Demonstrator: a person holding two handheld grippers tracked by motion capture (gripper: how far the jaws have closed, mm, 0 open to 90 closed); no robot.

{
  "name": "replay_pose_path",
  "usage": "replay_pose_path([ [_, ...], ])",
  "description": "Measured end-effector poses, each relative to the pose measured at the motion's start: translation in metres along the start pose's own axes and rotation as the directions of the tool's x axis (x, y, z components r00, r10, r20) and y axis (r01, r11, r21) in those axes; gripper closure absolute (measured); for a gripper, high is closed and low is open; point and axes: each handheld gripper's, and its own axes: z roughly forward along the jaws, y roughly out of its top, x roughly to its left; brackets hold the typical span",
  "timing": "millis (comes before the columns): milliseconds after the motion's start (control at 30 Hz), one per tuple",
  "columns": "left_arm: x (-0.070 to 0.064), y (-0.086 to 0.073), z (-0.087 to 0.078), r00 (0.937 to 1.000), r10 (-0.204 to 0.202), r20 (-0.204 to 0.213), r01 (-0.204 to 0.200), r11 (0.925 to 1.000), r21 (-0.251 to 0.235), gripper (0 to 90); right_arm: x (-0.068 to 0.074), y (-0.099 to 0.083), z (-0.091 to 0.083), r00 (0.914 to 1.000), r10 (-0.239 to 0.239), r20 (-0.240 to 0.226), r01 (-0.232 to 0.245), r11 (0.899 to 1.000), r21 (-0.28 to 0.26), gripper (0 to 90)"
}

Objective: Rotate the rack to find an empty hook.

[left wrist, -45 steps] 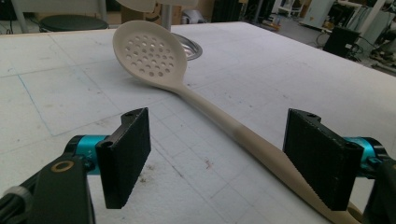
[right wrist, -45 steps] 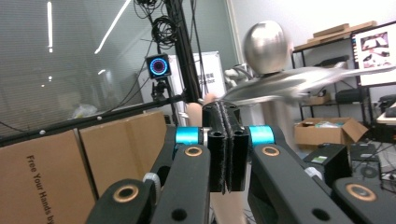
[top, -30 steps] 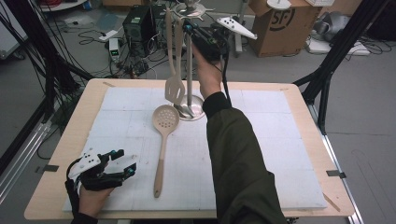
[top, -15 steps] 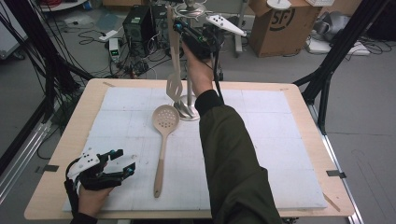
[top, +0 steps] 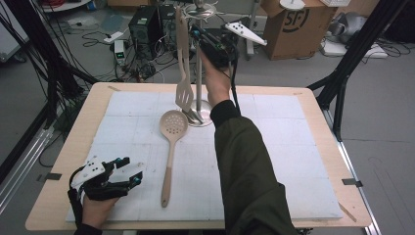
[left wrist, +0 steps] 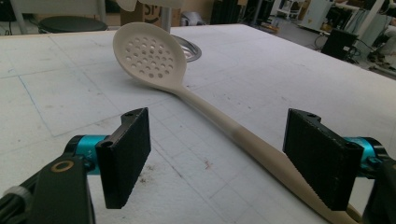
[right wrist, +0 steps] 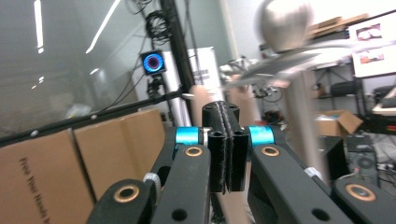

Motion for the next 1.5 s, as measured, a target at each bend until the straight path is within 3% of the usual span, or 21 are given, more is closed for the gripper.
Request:
replay_pose_path([
  [167,0.0,0.0,0.0,1.0,0.002,0.003,-0.002,1.0,0.001,23.9,-0.011,0.001,-0.012,0.9987,0.016,0.049,-0.015,1.0,-0.01,90.0],
  [367,0.0,0.0,0.001,1.0,-0.003,0.003,0.003,1.0,0.001,23.9,-0.014,0.011,-0.02,0.9967,0.019,0.079,-0.014,0.998,-0.06,90.0],
  [533,-0.001,0.0,0.001,1.0,-0.003,0.002,0.003,1.0,0.001,23.9,-0.01,0.015,-0.021,0.9981,0.004,0.062,0.0,0.998,-0.063,90.0],
  [1067,-0.001,0.0,0.001,1.0,-0.002,0.003,0.002,1.0,0.003,23.9,-0.007,0.017,-0.019,0.9962,-0.05,0.071,0.053,0.998,-0.03,90.0],
  [1200,-0.001,0.0,0.002,1.0,-0.005,0.003,0.005,1.0,0.002,23.9,-0.009,0.022,-0.023,0.9961,-0.05,0.073,0.053,0.997,-0.047,90.0],
  [1500,-0.001,0.0,0.002,1.0,-0.003,0.004,0.003,1.0,0.003,24.0,-0.006,0.021,-0.019,0.9955,-0.061,0.073,0.062,0.998,-0.023,90.0],
])
